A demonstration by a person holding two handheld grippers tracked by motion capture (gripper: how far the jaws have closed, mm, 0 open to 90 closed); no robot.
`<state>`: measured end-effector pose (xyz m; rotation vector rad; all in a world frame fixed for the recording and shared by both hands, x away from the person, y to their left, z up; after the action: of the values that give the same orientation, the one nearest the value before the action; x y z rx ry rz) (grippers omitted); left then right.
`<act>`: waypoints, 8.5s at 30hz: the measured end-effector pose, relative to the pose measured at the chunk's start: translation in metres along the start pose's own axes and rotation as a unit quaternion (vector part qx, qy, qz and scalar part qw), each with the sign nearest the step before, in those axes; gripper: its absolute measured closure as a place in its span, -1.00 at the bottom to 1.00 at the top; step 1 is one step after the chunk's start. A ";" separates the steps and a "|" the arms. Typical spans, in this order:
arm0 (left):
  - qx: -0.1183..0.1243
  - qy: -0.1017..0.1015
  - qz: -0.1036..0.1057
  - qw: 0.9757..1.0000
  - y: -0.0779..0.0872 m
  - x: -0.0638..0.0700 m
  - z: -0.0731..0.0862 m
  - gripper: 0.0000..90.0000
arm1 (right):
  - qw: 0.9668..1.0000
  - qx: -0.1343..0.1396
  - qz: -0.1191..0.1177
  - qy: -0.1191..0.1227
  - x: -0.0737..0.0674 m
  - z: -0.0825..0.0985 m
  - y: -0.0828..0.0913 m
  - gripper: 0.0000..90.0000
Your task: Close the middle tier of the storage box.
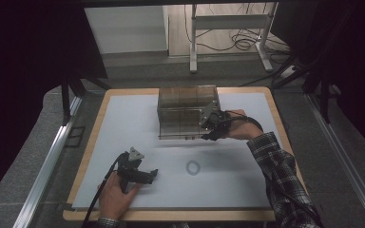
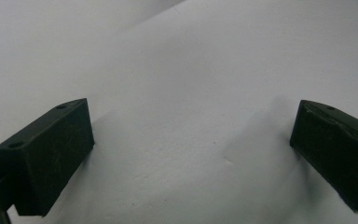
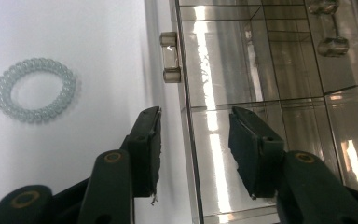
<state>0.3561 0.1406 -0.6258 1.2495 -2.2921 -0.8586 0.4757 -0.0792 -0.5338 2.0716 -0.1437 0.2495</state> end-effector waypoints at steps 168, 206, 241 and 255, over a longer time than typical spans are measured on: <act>-0.001 0.000 0.000 1.000 0.000 0.000 0.000 -1.00 | 0.964 0.151 0.023 -0.215 -0.056 -0.020 -0.007 0.80; 0.000 0.000 0.000 1.000 0.000 0.000 0.000 -1.00 | 0.952 0.169 0.065 -0.246 -0.001 -0.038 -0.005 0.80; -0.001 0.000 -0.001 1.000 0.000 0.000 0.000 -1.00 | 0.946 0.142 0.104 -0.274 0.031 -0.023 -0.030 0.80; 0.000 0.002 0.000 1.000 0.000 0.000 0.000 -1.00 | 0.948 0.129 0.097 -0.274 0.027 -0.017 -0.042 0.79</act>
<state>0.3558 0.1406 -0.6258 1.2506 -2.2887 -0.8573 0.5081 -0.0433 -0.5549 2.3439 -0.6873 -0.2104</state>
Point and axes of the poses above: each handheld gripper's, and its own axes: y roughly backward along the jaws, z roughly out of its underside, x roughly to its right, the point moved 10 cm from there along -y, roughly forward along the jaws, and after that the axes turned 4 degrees about x, right-handed, at the moved point
